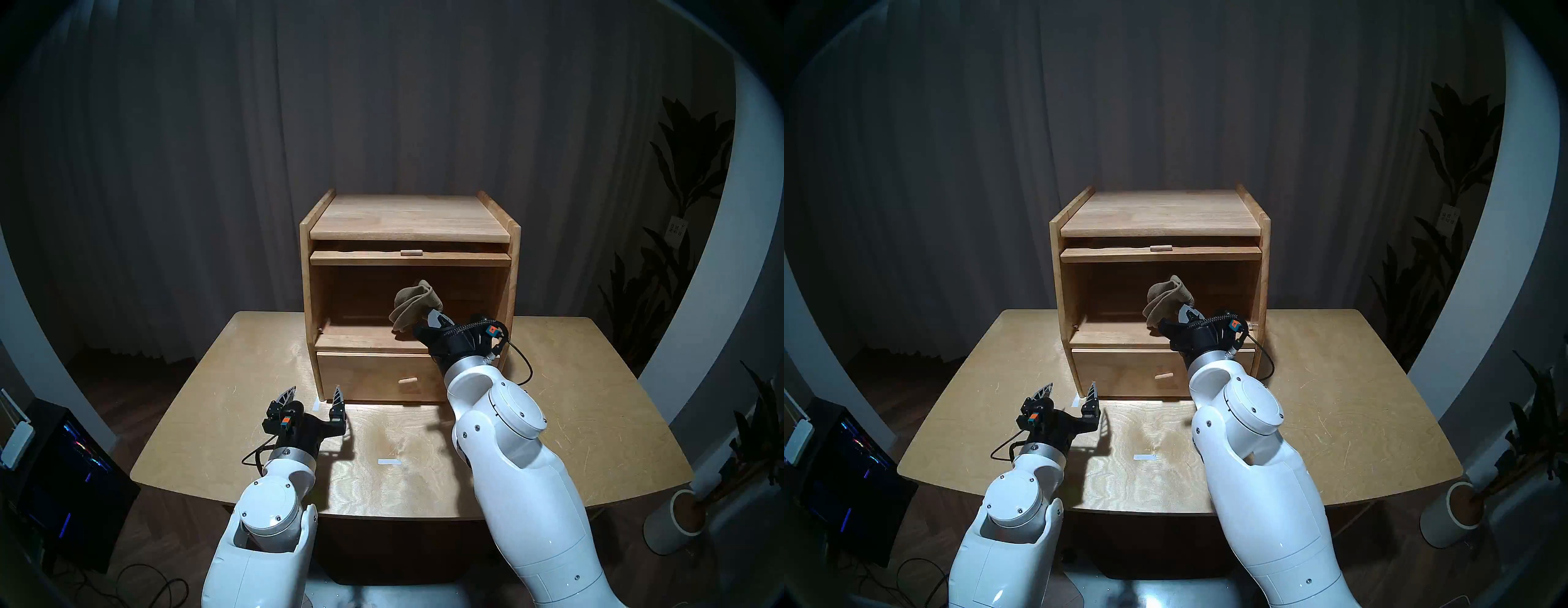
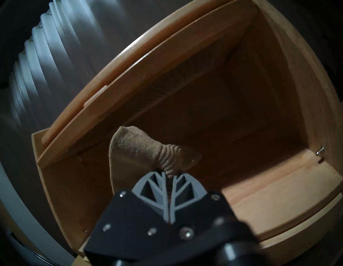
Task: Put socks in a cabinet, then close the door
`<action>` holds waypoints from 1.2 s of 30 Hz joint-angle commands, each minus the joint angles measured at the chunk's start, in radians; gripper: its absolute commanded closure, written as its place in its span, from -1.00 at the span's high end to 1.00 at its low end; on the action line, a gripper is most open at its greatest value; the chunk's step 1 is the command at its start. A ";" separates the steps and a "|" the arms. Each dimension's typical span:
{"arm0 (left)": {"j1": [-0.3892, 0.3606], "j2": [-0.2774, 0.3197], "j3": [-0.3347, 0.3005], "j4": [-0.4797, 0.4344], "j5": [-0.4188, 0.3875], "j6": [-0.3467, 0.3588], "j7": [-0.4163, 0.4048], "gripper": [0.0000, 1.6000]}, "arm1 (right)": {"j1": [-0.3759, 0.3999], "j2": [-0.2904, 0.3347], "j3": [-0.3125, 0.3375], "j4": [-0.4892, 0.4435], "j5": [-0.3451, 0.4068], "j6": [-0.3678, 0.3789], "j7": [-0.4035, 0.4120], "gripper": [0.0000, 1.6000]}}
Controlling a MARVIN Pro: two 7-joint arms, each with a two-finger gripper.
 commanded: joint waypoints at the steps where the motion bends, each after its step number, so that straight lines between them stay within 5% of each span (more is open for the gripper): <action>1: -0.009 0.000 -0.002 -0.020 -0.001 -0.006 0.000 1.00 | 0.107 -0.010 -0.045 0.038 -0.151 -0.039 -0.004 -1.00; 6: -0.009 0.000 -0.002 -0.020 -0.001 -0.006 0.000 1.00 | 0.161 -0.033 -0.060 0.117 -0.283 -0.067 -0.020 -1.00; 16: -0.010 0.000 -0.002 -0.019 0.000 -0.006 0.000 1.00 | 0.289 -0.071 -0.046 0.294 -0.409 -0.086 -0.034 -1.00; 25: -0.010 0.000 -0.002 -0.019 0.000 -0.006 0.000 1.00 | 0.349 -0.121 -0.033 0.357 -0.494 -0.103 -0.040 -1.00; 28: -0.009 0.000 -0.002 -0.020 0.000 -0.006 0.000 1.00 | 0.371 -0.136 -0.030 0.385 -0.524 -0.113 -0.040 0.89; 36: -0.007 0.000 -0.003 -0.026 -0.001 -0.007 0.000 1.00 | 0.444 -0.119 -0.028 0.460 -0.620 -0.164 -0.036 1.00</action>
